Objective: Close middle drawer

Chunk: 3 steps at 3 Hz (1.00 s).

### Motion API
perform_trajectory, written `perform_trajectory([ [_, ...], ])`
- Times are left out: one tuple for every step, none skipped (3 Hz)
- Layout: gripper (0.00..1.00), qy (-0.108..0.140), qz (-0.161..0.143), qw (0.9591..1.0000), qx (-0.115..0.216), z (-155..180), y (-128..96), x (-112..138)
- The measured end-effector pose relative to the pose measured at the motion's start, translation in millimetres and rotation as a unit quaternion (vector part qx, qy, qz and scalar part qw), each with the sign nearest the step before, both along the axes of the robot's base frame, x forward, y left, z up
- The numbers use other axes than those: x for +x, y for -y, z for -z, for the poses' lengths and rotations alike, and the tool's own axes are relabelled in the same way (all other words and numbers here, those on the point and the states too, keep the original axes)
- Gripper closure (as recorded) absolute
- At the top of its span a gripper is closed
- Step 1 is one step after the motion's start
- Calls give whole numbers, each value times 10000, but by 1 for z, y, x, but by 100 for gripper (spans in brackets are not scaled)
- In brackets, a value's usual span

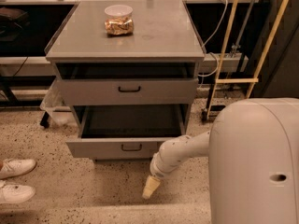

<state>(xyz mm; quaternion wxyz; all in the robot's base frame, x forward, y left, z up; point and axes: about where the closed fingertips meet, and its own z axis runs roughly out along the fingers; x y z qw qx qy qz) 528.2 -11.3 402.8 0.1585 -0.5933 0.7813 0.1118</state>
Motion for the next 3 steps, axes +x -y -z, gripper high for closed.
perform_trajectory([
  [0, 4, 98, 9999, -70, 16, -4, 34],
  [0, 155, 237, 9995, -166, 21, -11, 79],
  [0, 155, 238, 9995, -166, 21, -11, 79],
])
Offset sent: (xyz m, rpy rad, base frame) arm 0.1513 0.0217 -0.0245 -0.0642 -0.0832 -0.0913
